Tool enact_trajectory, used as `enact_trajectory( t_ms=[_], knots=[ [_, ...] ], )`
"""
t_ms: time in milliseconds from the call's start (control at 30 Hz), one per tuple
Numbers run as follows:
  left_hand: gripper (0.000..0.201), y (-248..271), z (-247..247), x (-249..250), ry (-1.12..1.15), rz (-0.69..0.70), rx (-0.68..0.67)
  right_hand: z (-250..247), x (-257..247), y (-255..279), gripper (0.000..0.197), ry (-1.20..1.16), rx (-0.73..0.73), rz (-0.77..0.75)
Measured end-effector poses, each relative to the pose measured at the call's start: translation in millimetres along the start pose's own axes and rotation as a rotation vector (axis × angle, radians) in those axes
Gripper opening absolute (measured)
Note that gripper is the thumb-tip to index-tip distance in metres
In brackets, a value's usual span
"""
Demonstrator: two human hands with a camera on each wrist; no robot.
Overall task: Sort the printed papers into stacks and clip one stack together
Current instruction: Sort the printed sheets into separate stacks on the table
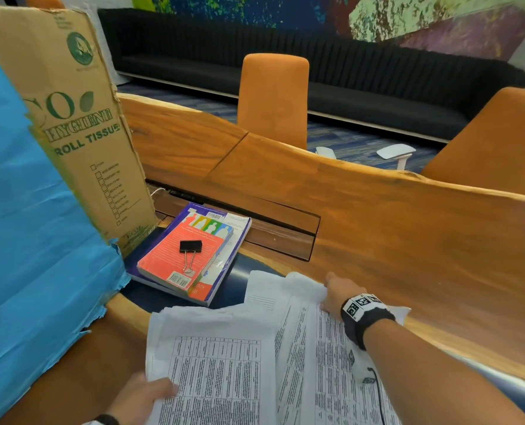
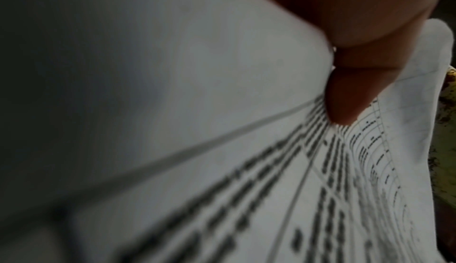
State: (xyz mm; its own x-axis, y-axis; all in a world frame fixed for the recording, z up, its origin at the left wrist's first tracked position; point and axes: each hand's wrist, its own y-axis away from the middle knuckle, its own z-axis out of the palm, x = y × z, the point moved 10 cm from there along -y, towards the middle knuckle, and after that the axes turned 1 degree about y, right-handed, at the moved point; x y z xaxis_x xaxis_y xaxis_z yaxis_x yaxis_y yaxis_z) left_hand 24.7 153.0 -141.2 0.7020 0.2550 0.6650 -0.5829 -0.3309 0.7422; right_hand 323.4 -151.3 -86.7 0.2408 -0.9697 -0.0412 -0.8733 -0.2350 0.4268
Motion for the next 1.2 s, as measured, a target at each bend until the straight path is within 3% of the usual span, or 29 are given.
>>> enact_trajectory(
  t_ms=[167,333,600,667,733,900,1033,1133,1200],
  knots=[
    [0.018,0.7,1.4,0.5,0.019,0.004,-0.007,-14.8,-33.8,13.9,0.006,0.183,0.063,-0.272],
    [0.020,-1.3,2.4,-3.3,0.029,-0.006,-0.016,-11.4,-64.2,5.8,0.011,0.213,0.018,-0.426],
    [0.023,-4.5,3.3,-4.2,0.025,-0.021,-0.045,3.3,-78.0,-22.7,0.032,-0.061,-0.045,-0.244],
    [0.022,-5.1,3.2,-4.4,0.012,-0.023,-0.040,7.4,-72.2,-22.4,0.029,-0.057,-0.066,-0.232],
    [0.021,-3.1,3.6,-3.0,0.002,-0.019,-0.038,10.5,-58.7,-19.2,0.021,-0.030,-0.092,-0.212],
    [0.018,-0.2,2.8,-3.1,-0.009,0.000,-0.004,16.1,15.5,18.7,0.027,-0.067,-0.132,-0.103],
    [0.025,0.3,5.4,-3.4,-0.007,0.013,0.060,18.9,87.6,73.2,0.004,-0.062,-0.195,-0.025],
    [0.014,0.6,19.0,10.6,-0.054,0.047,0.074,3.3,119.3,113.4,0.015,-0.061,-0.187,0.002],
    [0.010,-0.7,32.3,22.3,-0.107,0.060,0.070,-12.1,136.4,136.2,0.011,-0.046,-0.164,0.026]
  ],
)
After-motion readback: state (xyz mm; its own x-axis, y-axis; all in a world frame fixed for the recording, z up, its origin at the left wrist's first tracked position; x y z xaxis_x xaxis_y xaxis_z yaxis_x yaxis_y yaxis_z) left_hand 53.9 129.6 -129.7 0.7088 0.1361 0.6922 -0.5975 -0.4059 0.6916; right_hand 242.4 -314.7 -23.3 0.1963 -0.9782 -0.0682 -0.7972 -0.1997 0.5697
